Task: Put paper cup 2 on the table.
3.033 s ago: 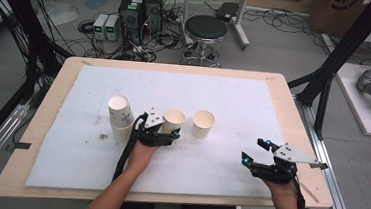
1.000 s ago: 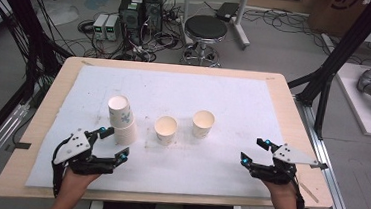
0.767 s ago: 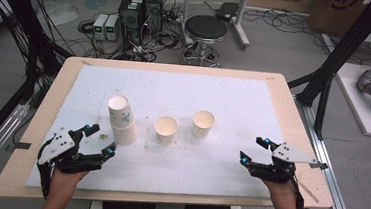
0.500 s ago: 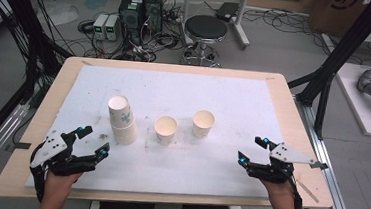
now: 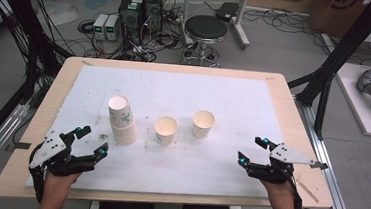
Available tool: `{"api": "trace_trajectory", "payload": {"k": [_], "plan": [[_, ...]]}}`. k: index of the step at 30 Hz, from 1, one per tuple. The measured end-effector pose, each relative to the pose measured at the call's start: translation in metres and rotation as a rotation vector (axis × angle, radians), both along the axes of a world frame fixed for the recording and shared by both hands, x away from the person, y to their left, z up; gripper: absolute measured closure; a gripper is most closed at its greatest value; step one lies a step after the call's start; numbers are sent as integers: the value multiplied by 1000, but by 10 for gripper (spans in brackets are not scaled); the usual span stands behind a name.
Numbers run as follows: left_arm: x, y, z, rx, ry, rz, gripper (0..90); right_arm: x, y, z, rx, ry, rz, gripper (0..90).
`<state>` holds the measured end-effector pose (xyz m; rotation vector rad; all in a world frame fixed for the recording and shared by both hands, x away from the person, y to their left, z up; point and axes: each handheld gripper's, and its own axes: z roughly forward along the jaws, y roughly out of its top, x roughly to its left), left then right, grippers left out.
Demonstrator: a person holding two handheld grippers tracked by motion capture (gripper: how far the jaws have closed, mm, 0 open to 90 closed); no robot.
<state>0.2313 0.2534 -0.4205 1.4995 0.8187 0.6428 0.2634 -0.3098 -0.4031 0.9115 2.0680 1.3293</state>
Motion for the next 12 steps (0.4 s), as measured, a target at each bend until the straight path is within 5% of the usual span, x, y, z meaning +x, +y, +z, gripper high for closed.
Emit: {"api": "trace_trajectory", "payload": {"k": [12], "plan": [[0, 0, -1, -4, 7, 4, 161, 0, -1, -2, -3, -1, -9, 209]]}}
